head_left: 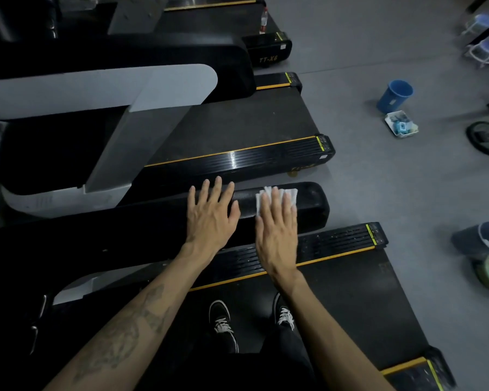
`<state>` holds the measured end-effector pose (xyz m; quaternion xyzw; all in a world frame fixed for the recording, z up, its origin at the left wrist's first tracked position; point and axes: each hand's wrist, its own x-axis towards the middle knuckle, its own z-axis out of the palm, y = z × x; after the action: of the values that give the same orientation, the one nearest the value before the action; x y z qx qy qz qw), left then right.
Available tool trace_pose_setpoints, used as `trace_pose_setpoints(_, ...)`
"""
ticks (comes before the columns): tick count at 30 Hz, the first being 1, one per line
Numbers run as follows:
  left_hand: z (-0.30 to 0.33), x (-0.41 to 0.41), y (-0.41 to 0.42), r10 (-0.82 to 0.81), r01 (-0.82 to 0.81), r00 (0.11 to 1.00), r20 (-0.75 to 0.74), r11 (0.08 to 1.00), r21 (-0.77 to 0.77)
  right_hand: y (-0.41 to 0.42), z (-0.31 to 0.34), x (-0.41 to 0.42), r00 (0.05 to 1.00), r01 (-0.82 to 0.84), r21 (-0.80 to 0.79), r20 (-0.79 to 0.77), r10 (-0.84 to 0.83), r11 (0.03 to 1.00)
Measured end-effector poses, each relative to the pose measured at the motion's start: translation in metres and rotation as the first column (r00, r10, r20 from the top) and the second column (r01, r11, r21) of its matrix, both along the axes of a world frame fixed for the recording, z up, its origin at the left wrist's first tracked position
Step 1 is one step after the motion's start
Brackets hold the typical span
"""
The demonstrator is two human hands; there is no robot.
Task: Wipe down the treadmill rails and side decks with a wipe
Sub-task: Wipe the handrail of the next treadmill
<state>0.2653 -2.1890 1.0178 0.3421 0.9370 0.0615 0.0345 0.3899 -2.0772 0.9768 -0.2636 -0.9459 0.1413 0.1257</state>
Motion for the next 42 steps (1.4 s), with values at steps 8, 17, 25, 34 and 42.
trace_pose_setpoints(8, 0.0, 0.006, 0.028, -0.005, 0.002, 0.998, 0.067, 0.999, 0.036, 0.042, 0.006, -0.007, 0.991, -0.127, 0.059, 0.057, 0.124, 0.99)
trace_pose_setpoints(17, -0.006, 0.017, 0.046, 0.064, -0.064, 0.998, 0.017, 0.998, 0.001, 0.03, 0.0, 0.002, 0.993, -0.119, 0.026, 0.007, 0.118, 0.993)
trace_pose_setpoints(25, -0.009, 0.022, 0.052, 0.12, -0.121, 0.992, -0.044, 0.993, -0.01, 0.051, 0.004, 0.011, 0.999, -0.022, -0.007, 0.038, 0.022, 1.0)
trace_pose_setpoints(34, -0.011, 0.023, 0.051, 0.117, -0.116, 0.989, -0.085, 0.993, 0.015, 0.082, 0.012, -0.007, 0.973, -0.199, 0.034, 0.123, 0.194, 0.979)
trace_pose_setpoints(42, -0.012, 0.025, 0.054, 0.143, -0.139, 0.984, -0.11, 0.99, 0.038, 0.051, 0.009, 0.001, 0.99, -0.109, -0.024, 0.089, 0.111, 0.994)
